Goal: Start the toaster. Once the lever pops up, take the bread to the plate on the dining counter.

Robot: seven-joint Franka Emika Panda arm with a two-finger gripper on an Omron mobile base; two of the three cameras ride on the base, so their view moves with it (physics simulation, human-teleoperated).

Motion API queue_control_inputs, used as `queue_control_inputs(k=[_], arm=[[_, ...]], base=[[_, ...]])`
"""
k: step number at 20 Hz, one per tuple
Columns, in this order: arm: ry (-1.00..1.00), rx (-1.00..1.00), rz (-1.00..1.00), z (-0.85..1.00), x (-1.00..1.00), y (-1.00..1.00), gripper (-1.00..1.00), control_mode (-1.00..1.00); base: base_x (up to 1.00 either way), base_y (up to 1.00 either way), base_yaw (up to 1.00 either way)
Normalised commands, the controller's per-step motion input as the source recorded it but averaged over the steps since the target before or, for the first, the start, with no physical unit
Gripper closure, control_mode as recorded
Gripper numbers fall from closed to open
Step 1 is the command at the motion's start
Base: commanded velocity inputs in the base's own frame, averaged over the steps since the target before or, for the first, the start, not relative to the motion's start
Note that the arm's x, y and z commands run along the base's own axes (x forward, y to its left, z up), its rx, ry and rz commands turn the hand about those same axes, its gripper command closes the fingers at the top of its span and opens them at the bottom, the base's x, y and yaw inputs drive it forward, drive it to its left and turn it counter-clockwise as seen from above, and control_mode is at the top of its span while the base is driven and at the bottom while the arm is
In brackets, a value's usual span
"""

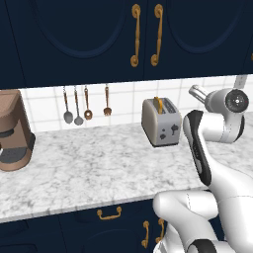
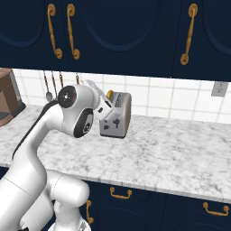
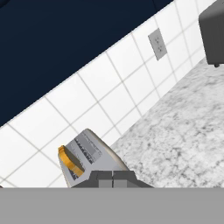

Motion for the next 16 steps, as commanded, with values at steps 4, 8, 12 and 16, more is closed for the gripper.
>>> queue_control_inputs(k=[4,8,12,16], arm=[[0.00,0.00,0.00,0.00,0.00,0.00,1.00,-1.00],[0.00,0.00,0.00,0.00,0.00,0.00,1.00,-1.00],[0.00,0.00,0.00,0.00,0.00,0.00,1.00,-1.00],[0.00,0.00,0.00,0.00,0.00,0.00,1.00,-1.00]], base=[[0.00,0.00,0.00],[0.00,0.00,0.00],[0.00,0.00,0.00],[0.00,0.00,0.00]])
